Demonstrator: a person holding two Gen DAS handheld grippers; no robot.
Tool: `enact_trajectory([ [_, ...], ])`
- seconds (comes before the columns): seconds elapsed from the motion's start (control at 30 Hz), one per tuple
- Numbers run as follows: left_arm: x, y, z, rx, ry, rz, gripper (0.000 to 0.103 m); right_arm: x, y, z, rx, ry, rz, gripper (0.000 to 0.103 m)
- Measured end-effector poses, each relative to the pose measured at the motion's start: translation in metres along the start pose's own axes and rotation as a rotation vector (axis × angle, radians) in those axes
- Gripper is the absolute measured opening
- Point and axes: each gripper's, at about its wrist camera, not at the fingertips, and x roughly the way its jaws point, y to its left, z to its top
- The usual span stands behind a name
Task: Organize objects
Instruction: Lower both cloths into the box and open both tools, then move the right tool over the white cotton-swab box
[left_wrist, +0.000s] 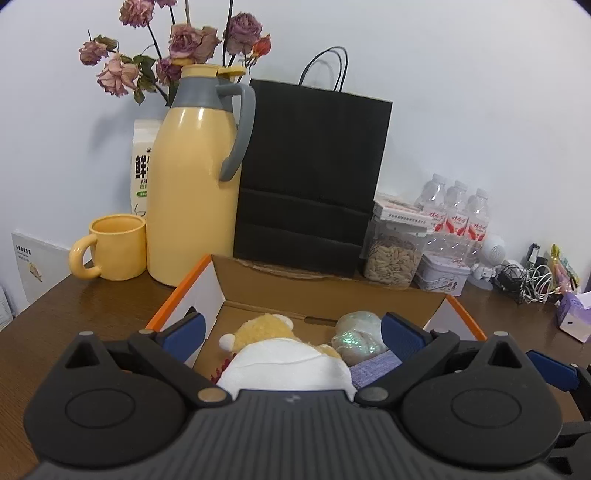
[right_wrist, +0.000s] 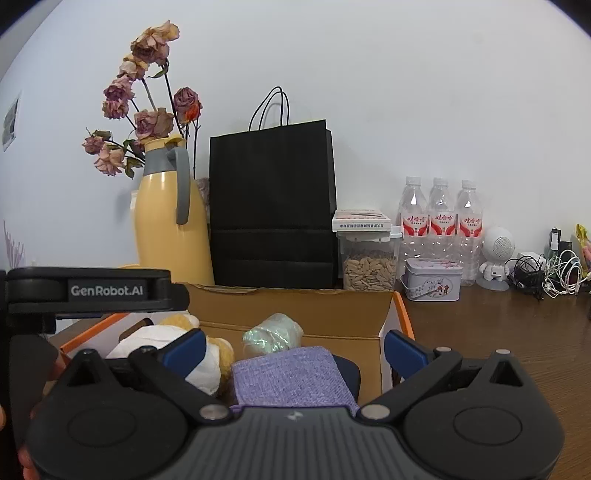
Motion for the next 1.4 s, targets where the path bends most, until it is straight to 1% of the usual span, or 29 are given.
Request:
enact_trajectory([
  [0.1,-0.007,-0.001,0.001,0.001,-0.017,-0.012,0.103,-0.004,0.0,0.002,0.0,-0.004,-0.001,0.103],
  [0.2,-0.014,-0.001,0.005,-0.003,-0.018,-0.034,0.103,-0.011,0.001,0.004,-0.008,-0.017,0.002,0.103],
  [0.4,-0.037,-0.002,0.009,0.024,-0.044,-0.042,0.103,-0.028,0.006,0.011,-0.026,-0.043,0.01,0.103],
  [0.63,-0.068,0.008,0.008,0.03,-0.051,-0.056,0.103,-0.059,0.015,0.016,-0.046,-0.066,0.017,0.103],
  [0.8,-0.092,0.019,0.004,0.044,-0.05,-0.067,0.103,-0.082,0.017,0.013,-0.053,-0.062,0.006,0.103],
  [0.93,-0.111,0.032,-0.001,0.049,-0.05,-0.059,0.103,-0.1,0.018,0.006,-0.068,-0.053,-0.001,0.103],
  [1.17,-0.139,0.058,-0.017,0.067,-0.045,-0.041,0.103,-0.128,0.015,-0.013,-0.086,-0.01,-0.011,0.103],
  [1.4,-0.153,0.08,-0.044,0.081,0.002,-0.046,0.103,-0.147,0.012,-0.037,-0.09,0.048,-0.015,0.103],
])
